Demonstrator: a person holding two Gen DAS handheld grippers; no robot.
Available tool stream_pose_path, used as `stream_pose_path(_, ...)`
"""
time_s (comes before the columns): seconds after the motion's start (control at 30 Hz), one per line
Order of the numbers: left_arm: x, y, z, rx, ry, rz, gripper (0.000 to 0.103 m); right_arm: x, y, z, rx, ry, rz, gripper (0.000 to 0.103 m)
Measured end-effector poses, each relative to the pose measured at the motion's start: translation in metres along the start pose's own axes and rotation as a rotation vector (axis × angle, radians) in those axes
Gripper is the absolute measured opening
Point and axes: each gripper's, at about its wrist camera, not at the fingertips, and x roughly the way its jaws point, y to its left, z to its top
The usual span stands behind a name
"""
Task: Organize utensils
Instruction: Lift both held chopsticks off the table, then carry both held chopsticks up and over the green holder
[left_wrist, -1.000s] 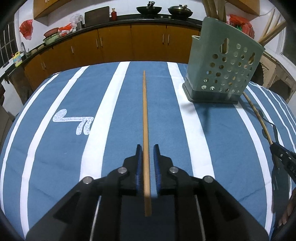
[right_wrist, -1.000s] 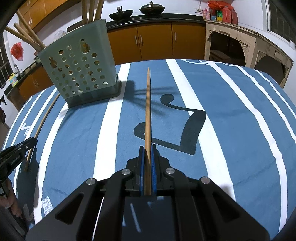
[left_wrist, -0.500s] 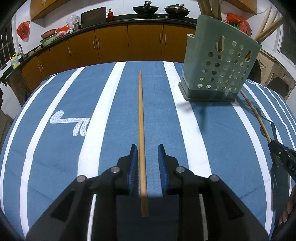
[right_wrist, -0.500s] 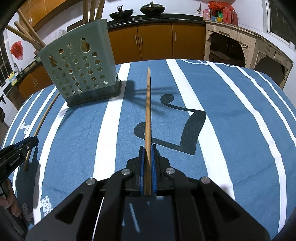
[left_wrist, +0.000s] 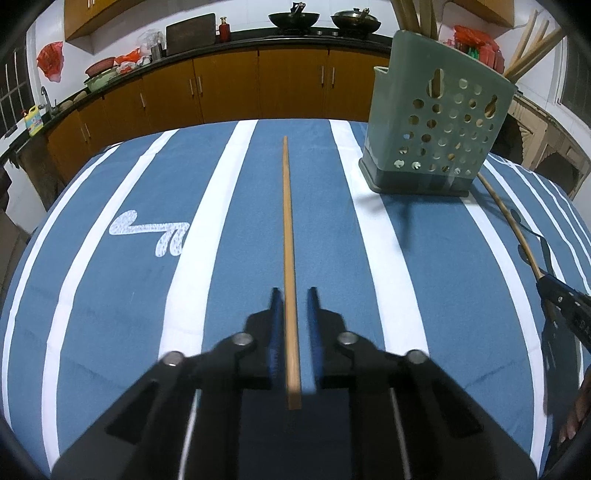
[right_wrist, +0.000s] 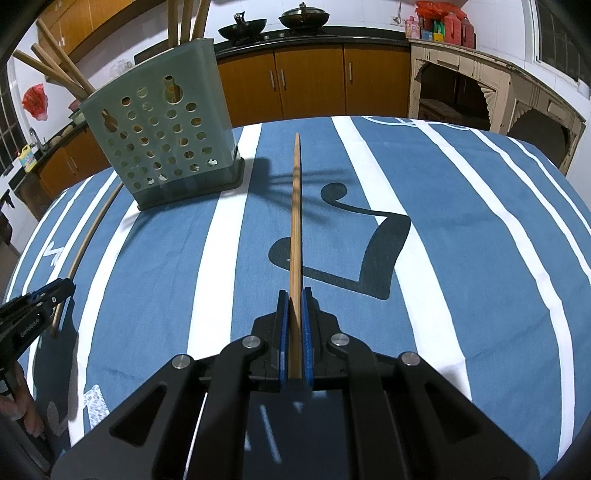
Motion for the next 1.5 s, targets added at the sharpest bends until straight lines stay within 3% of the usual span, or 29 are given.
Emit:
stream_pose_path(0.23,-0.007,0.002,-0.007,0.024,0.013,-0.014,0.008,-0.012,-0.004,-0.004,0.011,-0.023,0.02,0.008)
stream_pose_path(0.43,-0.03,0.007,-0.005,0.045,-0.03,-0.023,0.008,-0.042,-0.007,0.006,0.005,-0.116,0.015,0.008)
stream_pose_path(0.67,-0.078,0.014,0.012,0.054,-0.161,-0.044,0.008,-0.079,-0.01,0.026,0.0,-0.244,0.017,0.008)
stream_pose_path(1.03,-0.138,0.026,0.053,-0.038,-0.356,-0.125,0.007,-0.12,-0.012,0.055,0.014,-0.394,0.06,0.008)
stream_pose_path(1.5,-0.148,0.028,0.066,-0.058,-0.375,-0.149,0.007,-0.137,-0.006,0.071,0.008,-0.45,0.093,0.008)
